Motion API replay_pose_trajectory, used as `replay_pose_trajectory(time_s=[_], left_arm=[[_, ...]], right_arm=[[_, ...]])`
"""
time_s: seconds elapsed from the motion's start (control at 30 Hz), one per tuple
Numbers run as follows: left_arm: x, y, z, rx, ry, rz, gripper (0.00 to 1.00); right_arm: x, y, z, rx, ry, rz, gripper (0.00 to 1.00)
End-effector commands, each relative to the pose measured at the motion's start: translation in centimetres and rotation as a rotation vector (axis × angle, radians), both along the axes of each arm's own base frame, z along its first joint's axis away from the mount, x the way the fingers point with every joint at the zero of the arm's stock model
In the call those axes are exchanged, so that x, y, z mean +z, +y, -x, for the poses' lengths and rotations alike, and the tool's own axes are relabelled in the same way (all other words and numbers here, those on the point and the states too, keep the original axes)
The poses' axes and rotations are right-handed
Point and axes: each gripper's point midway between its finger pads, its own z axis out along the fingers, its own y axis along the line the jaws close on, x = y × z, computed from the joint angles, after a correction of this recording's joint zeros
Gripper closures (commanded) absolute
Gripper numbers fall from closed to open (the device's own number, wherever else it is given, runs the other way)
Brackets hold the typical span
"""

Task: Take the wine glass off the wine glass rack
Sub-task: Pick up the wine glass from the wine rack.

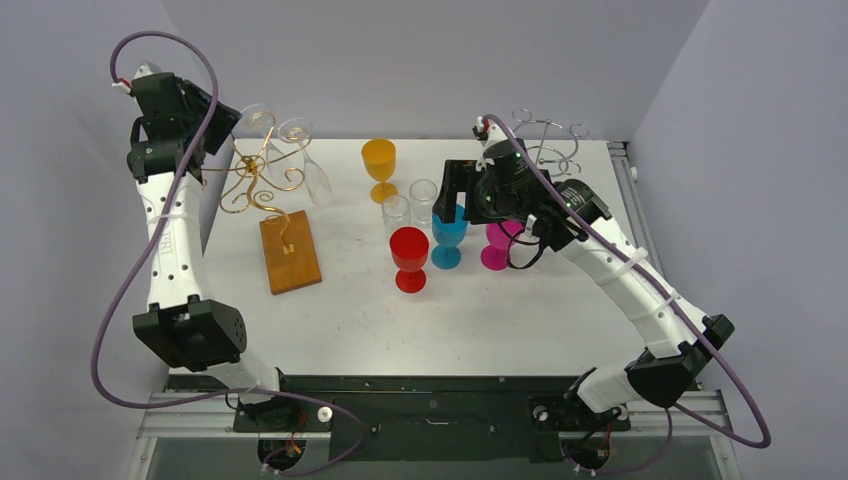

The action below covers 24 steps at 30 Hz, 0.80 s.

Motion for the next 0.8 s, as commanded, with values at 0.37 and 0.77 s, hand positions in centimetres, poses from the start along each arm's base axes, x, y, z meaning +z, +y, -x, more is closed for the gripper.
replay_pose_trajectory(time_s=[0.37, 0.77], left_arm=[[-0.1, 0.5, -3.4, -0.036, -0.095, 0.122, 0.63], [-1.3, 0.3, -4.8, -0.071, -0.099, 0.194, 0.72]], right_arm=[[1.8, -0.8, -0.2, -0.018, -0.054, -0.053, 0.23], [1.8, -0.6, -0.5, -0.02, -0.051, -0.059, 0.24]])
